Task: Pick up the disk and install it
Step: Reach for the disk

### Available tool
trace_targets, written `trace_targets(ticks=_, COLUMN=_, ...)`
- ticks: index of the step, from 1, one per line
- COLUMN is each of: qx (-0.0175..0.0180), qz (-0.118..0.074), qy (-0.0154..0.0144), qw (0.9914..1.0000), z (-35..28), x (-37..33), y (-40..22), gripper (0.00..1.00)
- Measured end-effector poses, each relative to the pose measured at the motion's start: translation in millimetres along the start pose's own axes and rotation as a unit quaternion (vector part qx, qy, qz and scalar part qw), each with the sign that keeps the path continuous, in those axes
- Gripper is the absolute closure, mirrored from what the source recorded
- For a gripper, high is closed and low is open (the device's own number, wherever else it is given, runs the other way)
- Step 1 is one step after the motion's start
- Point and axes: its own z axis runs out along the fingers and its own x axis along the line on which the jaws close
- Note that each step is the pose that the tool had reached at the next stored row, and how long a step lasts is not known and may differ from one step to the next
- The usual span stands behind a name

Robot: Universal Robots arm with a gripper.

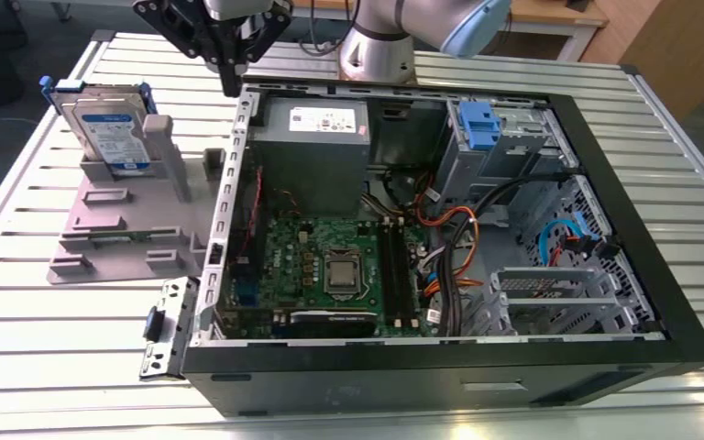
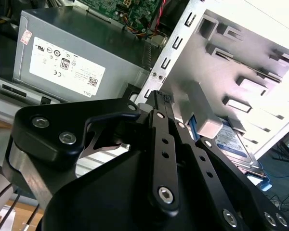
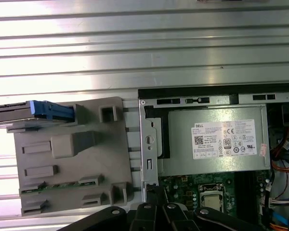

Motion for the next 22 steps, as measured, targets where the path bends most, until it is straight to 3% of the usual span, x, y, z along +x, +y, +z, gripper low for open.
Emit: trace_targets(ticks=22, qx=0.0, qz=0.0, qy=0.0, qw=1.0, z=-0.2, x=7.3, y=-0.6, gripper=0.9)
